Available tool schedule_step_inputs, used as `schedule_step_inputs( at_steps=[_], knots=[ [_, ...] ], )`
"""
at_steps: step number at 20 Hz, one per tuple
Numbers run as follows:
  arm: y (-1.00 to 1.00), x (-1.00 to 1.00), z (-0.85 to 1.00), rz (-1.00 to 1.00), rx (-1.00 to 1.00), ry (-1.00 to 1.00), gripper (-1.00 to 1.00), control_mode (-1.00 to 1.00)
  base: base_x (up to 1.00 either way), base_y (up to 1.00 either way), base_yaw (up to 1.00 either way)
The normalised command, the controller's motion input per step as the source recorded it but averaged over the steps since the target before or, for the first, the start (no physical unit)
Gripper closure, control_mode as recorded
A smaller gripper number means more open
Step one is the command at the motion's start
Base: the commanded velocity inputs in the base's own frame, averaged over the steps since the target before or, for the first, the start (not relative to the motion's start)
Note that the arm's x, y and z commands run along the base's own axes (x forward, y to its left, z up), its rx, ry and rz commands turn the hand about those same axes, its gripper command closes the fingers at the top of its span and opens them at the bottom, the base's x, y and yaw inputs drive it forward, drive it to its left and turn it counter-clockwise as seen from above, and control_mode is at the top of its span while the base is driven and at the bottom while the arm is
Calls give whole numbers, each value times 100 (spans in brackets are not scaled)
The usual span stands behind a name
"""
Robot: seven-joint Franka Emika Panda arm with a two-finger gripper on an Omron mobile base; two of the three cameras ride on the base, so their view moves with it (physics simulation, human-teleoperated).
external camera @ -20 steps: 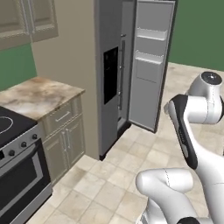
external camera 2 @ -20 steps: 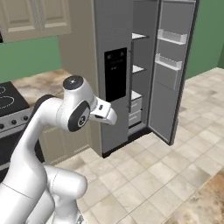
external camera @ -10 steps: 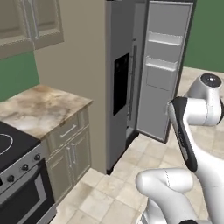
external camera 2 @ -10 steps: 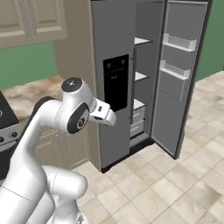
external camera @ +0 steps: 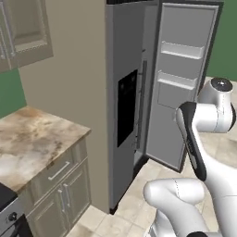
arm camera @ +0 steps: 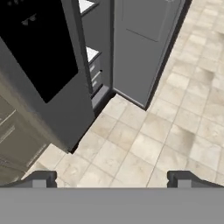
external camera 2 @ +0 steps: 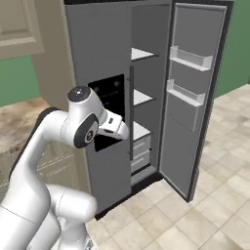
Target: Take a sugar cube from the saucer and place it inside the coffee. Then, grab milk from the fridge and place it next to the coffee on the counter to sweeten the coffee.
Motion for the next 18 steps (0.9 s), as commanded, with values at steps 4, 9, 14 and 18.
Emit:
schedule_step_inputs(
  at_steps=[4,9,14,18],
  knots=[
    [0,0,0,0,0,0,-100,100,100,-60,10],
    [0,0,0,0,0,0,-100,100,83,-77,45],
    [0,0,0,0,0,0,-100,100,35,-65,74],
    [0,0,0,0,0,0,-100,100,32,-67,74]
  ],
)
